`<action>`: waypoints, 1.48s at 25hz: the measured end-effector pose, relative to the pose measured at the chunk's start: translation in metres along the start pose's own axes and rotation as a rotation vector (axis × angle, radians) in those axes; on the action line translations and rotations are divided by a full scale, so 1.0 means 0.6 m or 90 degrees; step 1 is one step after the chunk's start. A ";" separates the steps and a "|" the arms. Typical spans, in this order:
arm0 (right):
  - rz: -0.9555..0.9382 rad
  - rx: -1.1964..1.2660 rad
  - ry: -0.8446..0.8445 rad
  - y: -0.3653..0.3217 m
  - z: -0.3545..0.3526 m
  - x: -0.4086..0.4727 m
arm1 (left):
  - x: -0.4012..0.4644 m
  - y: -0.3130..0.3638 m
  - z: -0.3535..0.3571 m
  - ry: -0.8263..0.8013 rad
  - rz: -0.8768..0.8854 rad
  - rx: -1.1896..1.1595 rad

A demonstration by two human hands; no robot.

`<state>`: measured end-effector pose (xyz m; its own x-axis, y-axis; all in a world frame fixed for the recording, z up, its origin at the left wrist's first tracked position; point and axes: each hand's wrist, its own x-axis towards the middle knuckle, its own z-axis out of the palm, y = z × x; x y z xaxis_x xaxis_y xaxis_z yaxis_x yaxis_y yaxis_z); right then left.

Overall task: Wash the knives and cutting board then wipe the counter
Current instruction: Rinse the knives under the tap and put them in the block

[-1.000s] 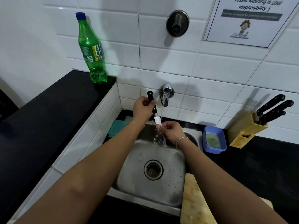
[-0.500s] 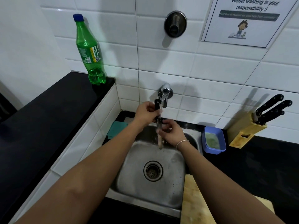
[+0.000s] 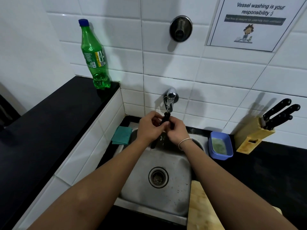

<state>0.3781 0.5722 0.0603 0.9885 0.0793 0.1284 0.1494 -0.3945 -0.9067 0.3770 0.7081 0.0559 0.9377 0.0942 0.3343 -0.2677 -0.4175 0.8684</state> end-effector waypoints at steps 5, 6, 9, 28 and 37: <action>-0.017 -0.018 0.011 -0.014 -0.002 0.007 | 0.024 0.015 -0.001 0.023 0.022 0.021; -0.015 -0.025 0.017 -0.017 -0.001 0.009 | 0.028 0.018 -0.001 0.033 0.022 0.029; -0.025 -0.063 0.055 -0.028 0.003 0.015 | 0.034 0.026 0.002 0.047 0.012 0.021; 0.094 -0.207 0.500 0.085 -0.352 -0.226 | -0.089 0.249 0.331 -0.434 -0.102 -0.080; -0.028 -0.269 0.522 0.145 -0.489 -0.237 | -0.061 0.322 0.453 -0.527 0.100 0.237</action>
<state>0.2568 0.2579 0.0810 0.6637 -0.5071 0.5499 0.0239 -0.7204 -0.6931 0.3510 0.3784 0.1121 0.7947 -0.6045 -0.0548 -0.4512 -0.6487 0.6129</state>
